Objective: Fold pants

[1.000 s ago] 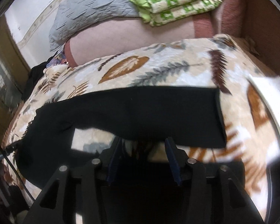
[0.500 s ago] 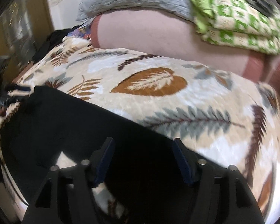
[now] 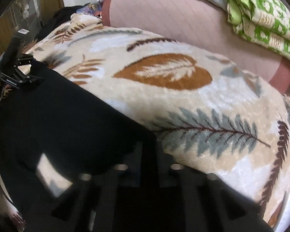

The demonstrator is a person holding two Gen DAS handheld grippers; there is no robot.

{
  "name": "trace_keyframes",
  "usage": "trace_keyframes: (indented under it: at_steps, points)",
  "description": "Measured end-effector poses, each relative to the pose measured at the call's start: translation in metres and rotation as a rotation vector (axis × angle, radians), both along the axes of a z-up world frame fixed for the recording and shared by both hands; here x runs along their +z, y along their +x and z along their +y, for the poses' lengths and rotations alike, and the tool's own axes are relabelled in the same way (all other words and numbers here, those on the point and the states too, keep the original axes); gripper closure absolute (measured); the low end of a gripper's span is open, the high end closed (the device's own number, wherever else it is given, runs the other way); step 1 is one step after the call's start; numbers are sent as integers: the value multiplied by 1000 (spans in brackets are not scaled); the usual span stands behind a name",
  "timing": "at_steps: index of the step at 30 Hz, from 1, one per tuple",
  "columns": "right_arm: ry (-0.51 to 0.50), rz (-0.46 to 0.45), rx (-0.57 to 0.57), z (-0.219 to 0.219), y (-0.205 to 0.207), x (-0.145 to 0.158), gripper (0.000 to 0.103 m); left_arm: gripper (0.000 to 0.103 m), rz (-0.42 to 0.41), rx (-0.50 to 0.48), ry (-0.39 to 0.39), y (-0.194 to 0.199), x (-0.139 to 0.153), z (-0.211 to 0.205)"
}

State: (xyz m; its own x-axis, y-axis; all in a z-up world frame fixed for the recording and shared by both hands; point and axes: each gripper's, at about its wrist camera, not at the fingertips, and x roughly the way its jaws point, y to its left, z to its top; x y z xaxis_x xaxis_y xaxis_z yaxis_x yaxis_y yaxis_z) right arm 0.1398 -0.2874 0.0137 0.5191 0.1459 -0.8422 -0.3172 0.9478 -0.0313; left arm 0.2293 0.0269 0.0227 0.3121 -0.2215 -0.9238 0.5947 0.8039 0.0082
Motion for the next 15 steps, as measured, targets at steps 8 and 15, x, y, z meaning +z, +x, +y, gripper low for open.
trace_keyframes:
  at_steps: [8,15]
  points:
    - [-17,-213,-22,8,-56,65,95,100,-137,85,-31,-49,54,26]
    - [31,-282,-4,10,-144,96,95,100,-166,121,-126,-127,84,43]
